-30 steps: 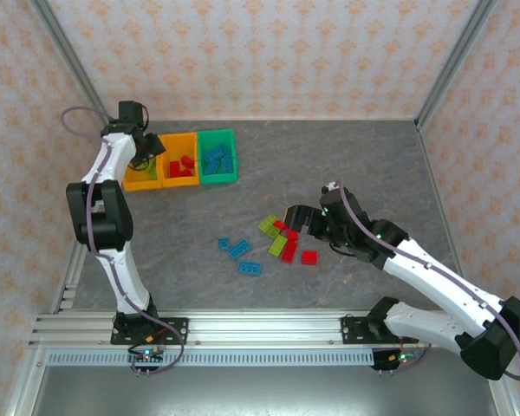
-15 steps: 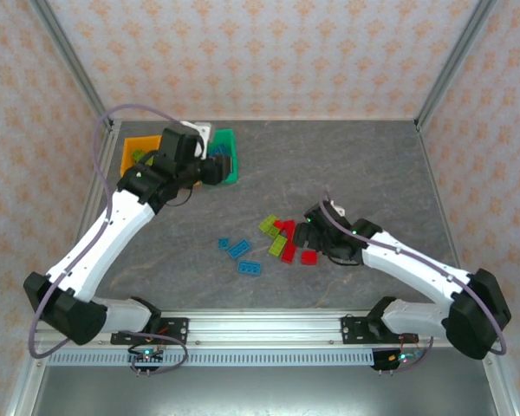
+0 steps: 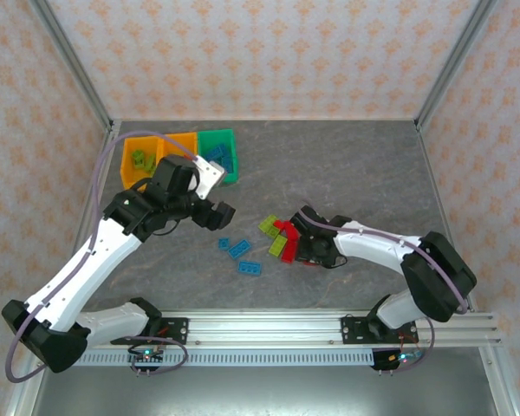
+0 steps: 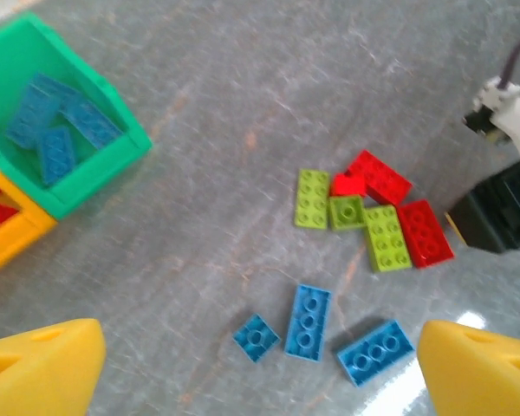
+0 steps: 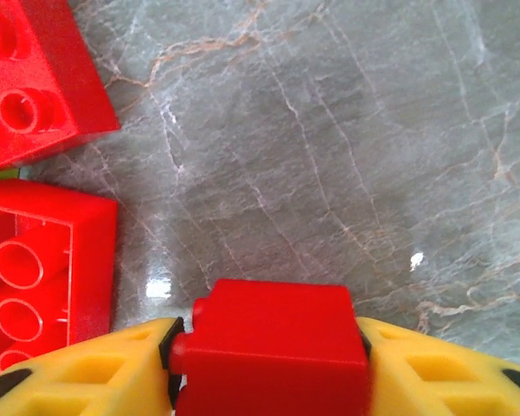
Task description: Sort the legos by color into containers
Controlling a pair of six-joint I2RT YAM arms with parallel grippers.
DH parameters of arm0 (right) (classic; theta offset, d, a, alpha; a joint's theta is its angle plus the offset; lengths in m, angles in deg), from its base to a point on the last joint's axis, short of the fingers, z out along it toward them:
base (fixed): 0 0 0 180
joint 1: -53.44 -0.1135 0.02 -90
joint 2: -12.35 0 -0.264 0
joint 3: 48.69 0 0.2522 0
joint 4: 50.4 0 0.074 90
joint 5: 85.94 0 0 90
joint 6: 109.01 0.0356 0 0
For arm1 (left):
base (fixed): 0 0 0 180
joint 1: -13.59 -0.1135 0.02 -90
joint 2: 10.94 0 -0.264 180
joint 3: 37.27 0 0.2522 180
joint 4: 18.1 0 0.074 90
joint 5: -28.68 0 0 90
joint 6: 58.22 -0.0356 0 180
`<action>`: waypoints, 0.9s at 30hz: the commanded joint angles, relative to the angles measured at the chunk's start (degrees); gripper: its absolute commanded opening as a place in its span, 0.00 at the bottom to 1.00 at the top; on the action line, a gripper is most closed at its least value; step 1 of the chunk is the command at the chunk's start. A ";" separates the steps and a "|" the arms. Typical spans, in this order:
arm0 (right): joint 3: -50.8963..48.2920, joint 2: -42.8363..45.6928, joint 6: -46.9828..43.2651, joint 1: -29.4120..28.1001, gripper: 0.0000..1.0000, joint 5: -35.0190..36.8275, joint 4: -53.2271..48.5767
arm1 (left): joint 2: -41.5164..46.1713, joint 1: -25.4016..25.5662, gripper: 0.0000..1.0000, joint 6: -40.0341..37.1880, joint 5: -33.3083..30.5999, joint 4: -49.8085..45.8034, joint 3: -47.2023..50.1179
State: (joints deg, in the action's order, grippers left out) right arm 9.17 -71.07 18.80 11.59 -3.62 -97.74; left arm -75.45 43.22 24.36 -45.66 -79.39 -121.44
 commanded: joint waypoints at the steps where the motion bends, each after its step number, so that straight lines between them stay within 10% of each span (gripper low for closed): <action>1: 1.52 2.92 0.54 -0.17 0.40 2.07 -1.51 | 0.26 0.08 1.00 -6.37 10.20 -2.77 0.60; 11: 8.15 13.48 -10.15 -3.62 0.30 -1.43 9.14 | 4.57 -0.05 1.00 -9.57 15.76 -1.14 3.26; 19: 25.58 -6.32 -16.56 -3.81 0.30 -10.16 24.84 | 8.85 -7.14 1.00 6.95 -25.74 7.01 6.71; 27: 51.69 -33.06 -22.36 -3.85 0.29 -12.15 31.40 | 12.79 -16.28 1.00 7.87 -30.69 12.07 11.51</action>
State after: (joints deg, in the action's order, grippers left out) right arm 54.61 -99.31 0.19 7.92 -15.14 -71.10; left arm -63.89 27.78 30.63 -70.47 -70.85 -110.93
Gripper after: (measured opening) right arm 0.324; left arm 0.998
